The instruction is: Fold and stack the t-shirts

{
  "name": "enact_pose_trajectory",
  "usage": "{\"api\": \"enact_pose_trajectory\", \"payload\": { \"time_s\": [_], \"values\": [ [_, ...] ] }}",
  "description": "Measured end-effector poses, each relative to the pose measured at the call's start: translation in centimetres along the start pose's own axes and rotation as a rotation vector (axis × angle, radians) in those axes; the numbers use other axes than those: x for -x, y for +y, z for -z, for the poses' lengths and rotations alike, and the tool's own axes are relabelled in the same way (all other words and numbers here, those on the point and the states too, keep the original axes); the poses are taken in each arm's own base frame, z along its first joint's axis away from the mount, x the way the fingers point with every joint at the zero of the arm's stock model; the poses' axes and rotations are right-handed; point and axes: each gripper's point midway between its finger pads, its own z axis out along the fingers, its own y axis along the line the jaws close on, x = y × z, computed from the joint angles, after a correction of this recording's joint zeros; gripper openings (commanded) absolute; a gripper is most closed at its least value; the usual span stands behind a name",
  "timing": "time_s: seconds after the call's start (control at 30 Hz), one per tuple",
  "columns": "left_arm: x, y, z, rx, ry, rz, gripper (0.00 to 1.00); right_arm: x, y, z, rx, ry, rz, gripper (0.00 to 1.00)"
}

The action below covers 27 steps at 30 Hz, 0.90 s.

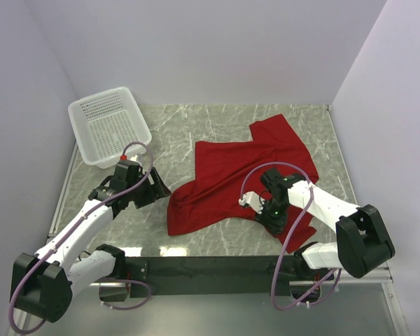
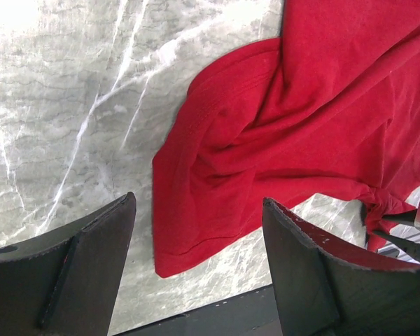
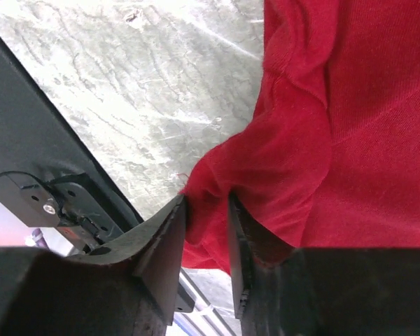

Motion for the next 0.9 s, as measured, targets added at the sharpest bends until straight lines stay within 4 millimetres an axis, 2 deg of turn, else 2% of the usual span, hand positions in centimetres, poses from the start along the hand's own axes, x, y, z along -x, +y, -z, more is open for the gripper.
{"api": "enact_pose_trajectory", "payload": {
  "time_s": [0.13,0.2,0.23,0.37,0.63,0.77,0.9],
  "values": [
    [-0.1,0.1,0.0,0.001,0.001,0.000,0.78,0.1,-0.1,-0.1,-0.008,0.001,-0.010,0.33],
    [-0.2,0.2,0.0,0.002,0.003,0.000,0.78,0.1,-0.2,-0.1,-0.011,0.002,-0.013,0.27],
    [-0.2,0.2,0.0,0.002,0.002,0.000,0.78,0.1,-0.1,-0.1,-0.010,0.003,-0.014,0.17],
    [-0.2,0.1,0.0,0.001,0.003,0.000,0.78,0.1,0.0,-0.1,-0.008,0.003,-0.014,0.00],
    [-0.2,0.1,0.0,0.001,0.004,0.001,0.78,0.7,1.6,1.0,0.021,-0.033,0.042,0.00],
    [-0.2,0.1,0.0,0.000,0.005,0.000,0.78,1.5,3.3,2.4,0.063,-0.075,0.149,0.00],
    [-0.2,0.0,-0.1,-0.006,0.007,0.000,0.78,1.9,5.9,3.5,0.142,-0.074,0.294,0.00]
  ]
}}
